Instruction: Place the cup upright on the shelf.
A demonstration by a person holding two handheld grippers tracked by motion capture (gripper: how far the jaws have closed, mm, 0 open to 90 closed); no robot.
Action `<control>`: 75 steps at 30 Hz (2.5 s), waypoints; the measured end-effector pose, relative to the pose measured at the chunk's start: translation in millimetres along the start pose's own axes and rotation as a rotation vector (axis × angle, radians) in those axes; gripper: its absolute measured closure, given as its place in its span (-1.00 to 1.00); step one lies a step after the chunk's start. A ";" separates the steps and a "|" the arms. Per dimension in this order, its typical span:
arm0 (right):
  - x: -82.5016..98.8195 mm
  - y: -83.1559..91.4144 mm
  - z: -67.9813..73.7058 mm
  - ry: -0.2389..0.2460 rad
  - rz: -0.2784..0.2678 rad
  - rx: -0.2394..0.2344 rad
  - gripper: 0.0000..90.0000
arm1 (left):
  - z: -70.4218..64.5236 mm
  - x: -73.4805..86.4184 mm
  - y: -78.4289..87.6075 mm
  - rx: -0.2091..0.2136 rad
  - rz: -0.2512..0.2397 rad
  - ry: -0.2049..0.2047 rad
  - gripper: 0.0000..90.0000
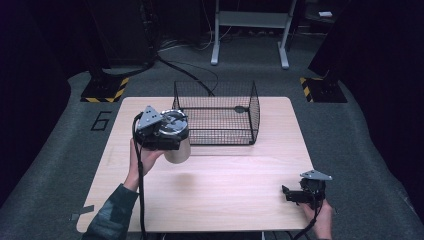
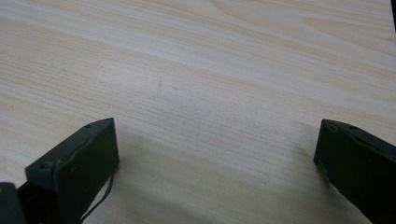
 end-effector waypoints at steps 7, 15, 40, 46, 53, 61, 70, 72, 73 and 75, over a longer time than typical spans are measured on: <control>0.0 0.3 0.3 -0.004 0.003 0.001 -1.00 | -1.8 -14.1 -10.6 0.010 -0.002 -0.006 -0.91; 0.0 0.1 0.1 0.001 0.002 -0.001 -1.00 | -3.5 -27.3 -23.0 0.016 -0.004 -0.021 -0.91; -0.1 -0.2 0.2 0.004 -0.002 -0.001 -1.00 | -11.6 -62.1 -65.4 0.031 0.002 -0.028 -0.91; -0.9 -1.4 1.6 -0.002 -0.008 -0.009 -1.00 | -13.0 -67.5 -77.0 0.016 0.005 -0.037 -0.91; -1.5 -1.4 0.1 0.010 -0.002 -0.021 -1.00 | -14.5 -73.7 -91.4 0.018 0.004 -0.039 -0.91; -2.1 -2.2 0.2 0.017 -0.005 -0.013 -1.00 | -12.6 -80.9 -105.7 -0.013 0.003 -0.033 -0.91; -2.4 -2.5 0.9 0.000 -0.008 -0.012 -1.00 | -4.3 -81.8 -127.2 -0.059 0.014 -0.004 -0.91; -2.5 -2.7 1.1 0.000 -0.008 -0.011 -1.00 | -2.6 -81.1 -130.2 -0.057 0.012 0.013 -0.91; -2.6 -2.5 0.8 0.004 -0.005 -0.013 -1.00 | -2.3 -80.9 -132.1 -0.060 0.008 0.022 -0.91; -2.9 -2.8 1.3 -0.001 -0.009 -0.014 -1.00 | -2.1 -80.4 -135.1 -0.064 0.011 0.020 -0.91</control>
Point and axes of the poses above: each handheld gripper's, and its own axes: y roughly backward along the jaws, x roughly out of its underside, z roughly to its left, the point moved 2 cm from there along -y, roughly forward along the jaws, and after that the axes turned 9 degrees about -x, right-handed, at the moved point
